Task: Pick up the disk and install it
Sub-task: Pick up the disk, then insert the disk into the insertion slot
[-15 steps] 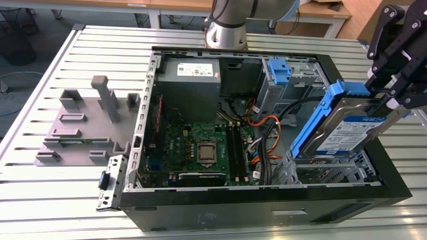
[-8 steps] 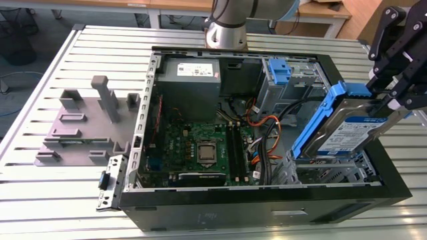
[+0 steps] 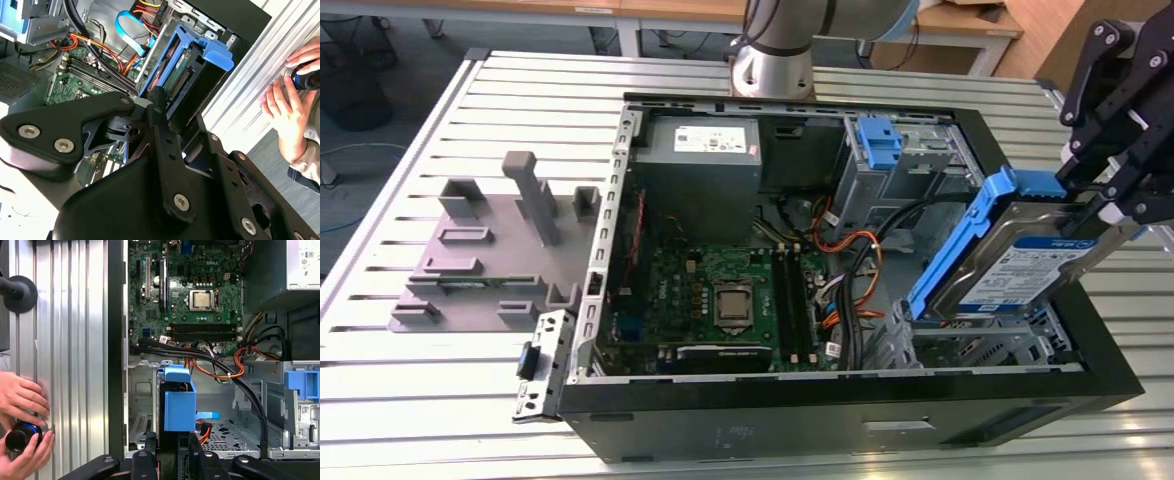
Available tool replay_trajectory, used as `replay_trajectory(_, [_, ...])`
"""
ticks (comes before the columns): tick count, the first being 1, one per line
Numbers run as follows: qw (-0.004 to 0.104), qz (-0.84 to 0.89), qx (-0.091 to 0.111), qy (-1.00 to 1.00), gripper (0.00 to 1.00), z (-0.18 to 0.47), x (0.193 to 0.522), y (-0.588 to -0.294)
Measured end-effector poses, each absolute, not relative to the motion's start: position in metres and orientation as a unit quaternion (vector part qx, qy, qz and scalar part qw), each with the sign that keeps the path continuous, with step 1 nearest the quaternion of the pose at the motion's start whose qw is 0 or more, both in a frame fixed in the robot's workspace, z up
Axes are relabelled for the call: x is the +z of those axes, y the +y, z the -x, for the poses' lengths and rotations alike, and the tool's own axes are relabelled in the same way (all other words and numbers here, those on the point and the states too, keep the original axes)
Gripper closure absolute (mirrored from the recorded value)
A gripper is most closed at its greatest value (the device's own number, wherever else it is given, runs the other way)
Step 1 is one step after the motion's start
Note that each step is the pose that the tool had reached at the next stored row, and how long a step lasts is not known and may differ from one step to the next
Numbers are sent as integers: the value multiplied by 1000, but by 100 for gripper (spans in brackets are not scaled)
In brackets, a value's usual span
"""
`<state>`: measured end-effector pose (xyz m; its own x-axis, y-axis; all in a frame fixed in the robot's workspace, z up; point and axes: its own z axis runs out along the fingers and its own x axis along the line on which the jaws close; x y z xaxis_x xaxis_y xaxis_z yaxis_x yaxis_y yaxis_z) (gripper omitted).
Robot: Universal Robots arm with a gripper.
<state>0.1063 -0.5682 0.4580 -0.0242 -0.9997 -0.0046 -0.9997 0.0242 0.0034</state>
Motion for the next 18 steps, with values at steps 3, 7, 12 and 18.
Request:
replay_trajectory(3, [0,698,3,716,65,-107,456,-568])
replay_trajectory(7, [1,698,3,716,65,-107,453,-568])
replay_trajectory(12, [1,698,3,716,65,-107,452,-567])
replay_trajectory(18, [0,698,3,716,65,-107,451,-566])
